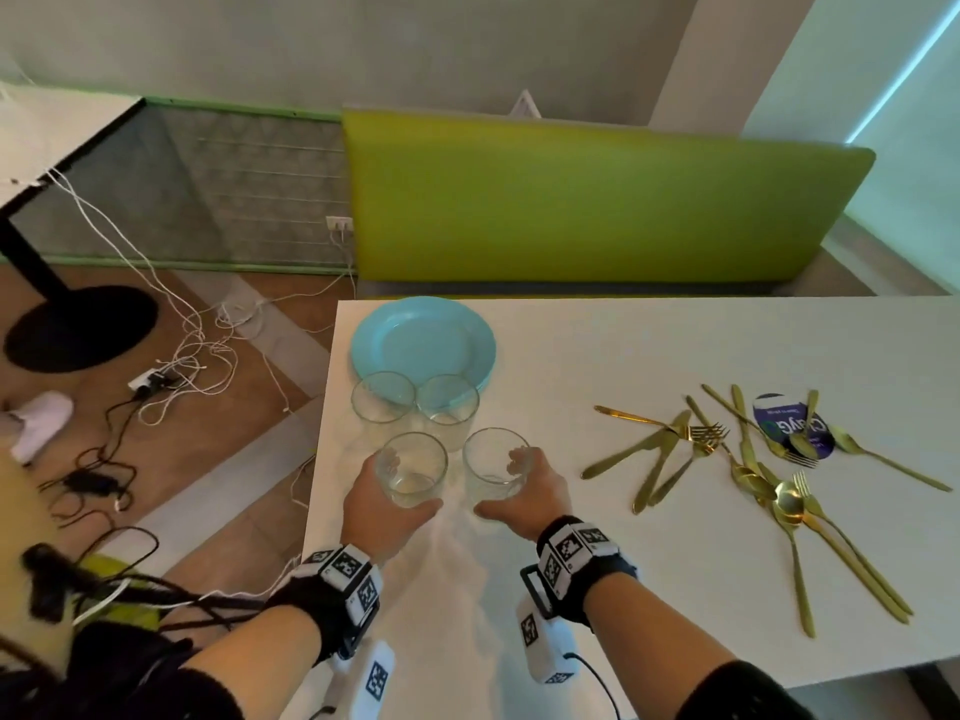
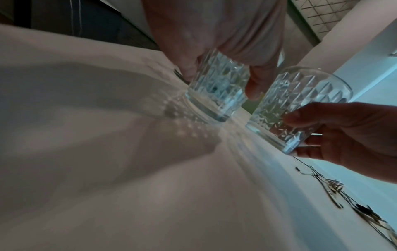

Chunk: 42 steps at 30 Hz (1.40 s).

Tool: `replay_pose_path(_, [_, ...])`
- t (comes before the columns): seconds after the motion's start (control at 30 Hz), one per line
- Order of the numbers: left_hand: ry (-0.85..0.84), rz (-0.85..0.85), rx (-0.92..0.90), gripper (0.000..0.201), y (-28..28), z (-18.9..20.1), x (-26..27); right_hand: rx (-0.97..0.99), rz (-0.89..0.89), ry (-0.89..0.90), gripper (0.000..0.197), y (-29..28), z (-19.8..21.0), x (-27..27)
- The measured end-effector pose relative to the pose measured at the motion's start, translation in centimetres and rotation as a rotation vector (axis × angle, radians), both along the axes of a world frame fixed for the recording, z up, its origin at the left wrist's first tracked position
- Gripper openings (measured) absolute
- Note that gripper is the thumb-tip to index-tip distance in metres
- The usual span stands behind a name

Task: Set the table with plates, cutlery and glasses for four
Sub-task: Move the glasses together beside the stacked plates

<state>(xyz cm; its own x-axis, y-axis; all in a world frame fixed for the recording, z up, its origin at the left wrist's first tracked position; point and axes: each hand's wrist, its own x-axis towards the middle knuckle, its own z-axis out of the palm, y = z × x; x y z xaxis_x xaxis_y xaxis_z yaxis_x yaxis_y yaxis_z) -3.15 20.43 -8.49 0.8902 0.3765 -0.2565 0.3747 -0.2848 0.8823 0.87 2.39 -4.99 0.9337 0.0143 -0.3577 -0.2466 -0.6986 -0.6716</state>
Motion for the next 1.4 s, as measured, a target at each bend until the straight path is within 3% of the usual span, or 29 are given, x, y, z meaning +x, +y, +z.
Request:
replay_pose_path(0.47, [-0.012,-0.027,0.034,0.091,3.3,-0.6,-0.2,0.0,0.089,-0.004,0.078,3.4,-1.3,0.2])
replay_pose_path(0.67, [-0.047,-0.033,0.148,0.092,4.0,-0.9,0.2,0.001,0.107,-0.01,0.076,3.7,-1.5,0.5])
replay_pose_path(0.97, [-0.044,0.006,0.093,0.099,4.2,-1.8,0.8,0.023,0.105,0.003,0.08,4.1,-1.6,0.7])
replay_pose_path(1.23, [0.0,0.019,0.037,0.125,4.0,-0.8,0.4,0.051,0.096,0.062,0.09,3.8,-1.6,0.9])
replay_pose_path(1.4, [-0.056,0.045,0.178,0.146,3.1,1.5,-0.8,0.015,0.139,0.128,0.103,2.8,-1.2,0.9])
